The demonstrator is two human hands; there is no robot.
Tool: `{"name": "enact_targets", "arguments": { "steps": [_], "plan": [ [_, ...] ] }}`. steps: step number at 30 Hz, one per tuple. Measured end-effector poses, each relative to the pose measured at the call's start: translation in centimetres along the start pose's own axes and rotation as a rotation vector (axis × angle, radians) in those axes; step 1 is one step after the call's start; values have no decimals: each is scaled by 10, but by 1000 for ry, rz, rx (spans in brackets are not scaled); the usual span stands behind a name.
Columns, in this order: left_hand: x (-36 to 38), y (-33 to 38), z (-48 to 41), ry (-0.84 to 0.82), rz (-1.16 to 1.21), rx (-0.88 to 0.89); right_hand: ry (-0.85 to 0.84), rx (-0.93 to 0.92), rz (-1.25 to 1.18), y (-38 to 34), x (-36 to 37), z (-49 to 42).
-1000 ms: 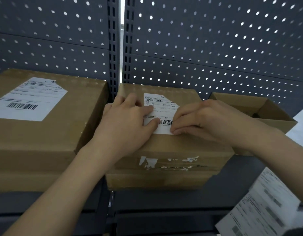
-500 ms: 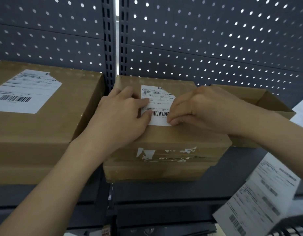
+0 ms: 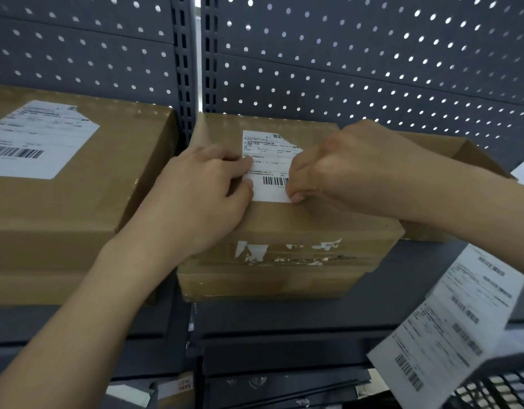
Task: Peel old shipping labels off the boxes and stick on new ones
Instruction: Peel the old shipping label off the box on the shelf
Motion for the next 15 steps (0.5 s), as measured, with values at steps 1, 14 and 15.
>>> {"name": "enact_targets", "arguments": {
  "steps": [1,14,15],
  "plan": [
    [0,0,0,2,-3,1,26,0,11,-1,-2,1],
    [-2,-1,3,-59,10,16,-182,103,-92,7,0,-6],
    [-1,-1,3,-55,13,14,-176,87,-49,5,1,-4]
  ]
}}
Point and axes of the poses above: each hand's wrist, its own z-axis away from the middle knuckle, its own x-axis out of the palm, y = z × x, the point moved 9 cm from there along -z, towards the middle knuckle, and after that the axes turned 4 degrees about -y, right-handed, at the moved point
